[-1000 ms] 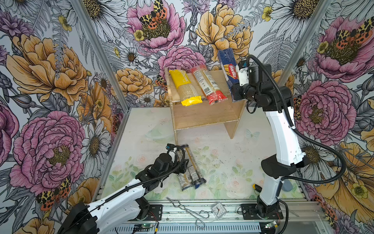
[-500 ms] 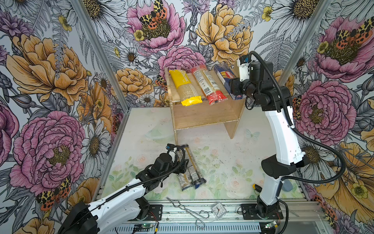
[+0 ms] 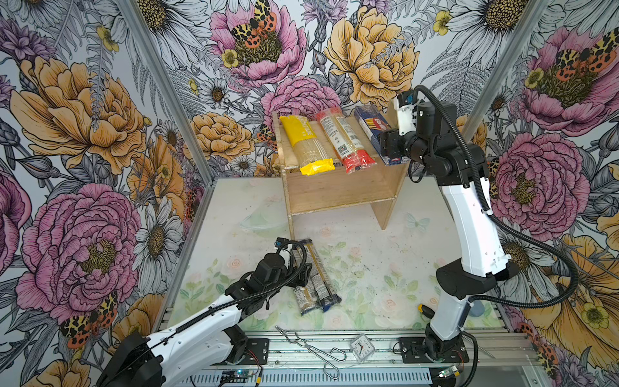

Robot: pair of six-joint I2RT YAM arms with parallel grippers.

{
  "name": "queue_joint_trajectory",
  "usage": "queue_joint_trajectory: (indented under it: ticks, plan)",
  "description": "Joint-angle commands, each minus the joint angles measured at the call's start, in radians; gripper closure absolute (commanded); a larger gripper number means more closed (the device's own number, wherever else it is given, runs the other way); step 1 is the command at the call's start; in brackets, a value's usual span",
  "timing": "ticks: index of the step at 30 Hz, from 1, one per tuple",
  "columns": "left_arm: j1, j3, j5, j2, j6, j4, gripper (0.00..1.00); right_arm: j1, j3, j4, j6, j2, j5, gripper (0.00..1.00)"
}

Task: Place and organize the pasta boxes and bags onto the shelf
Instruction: 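Open the right gripper and withdraw it from the shelf toward the table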

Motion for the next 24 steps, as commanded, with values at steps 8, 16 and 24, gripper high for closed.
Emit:
queue_joint_trajectory:
  ticks: [8,16,24]
  plan:
    - [0.008,0.036,-0.023,-0.010,-0.010,-0.022,0.01,-0.001,-0.291,0.090,0.016,-0.318,-0.077,0.21]
    - [0.008,0.038,-0.020,-0.008,-0.051,-0.047,0.01,0.005,-0.840,0.252,0.145,-0.684,-0.196,0.21]
    - [0.004,0.034,-0.007,0.007,-0.088,-0.039,0.01,0.006,-1.232,0.261,0.265,-0.896,-0.216,0.21]
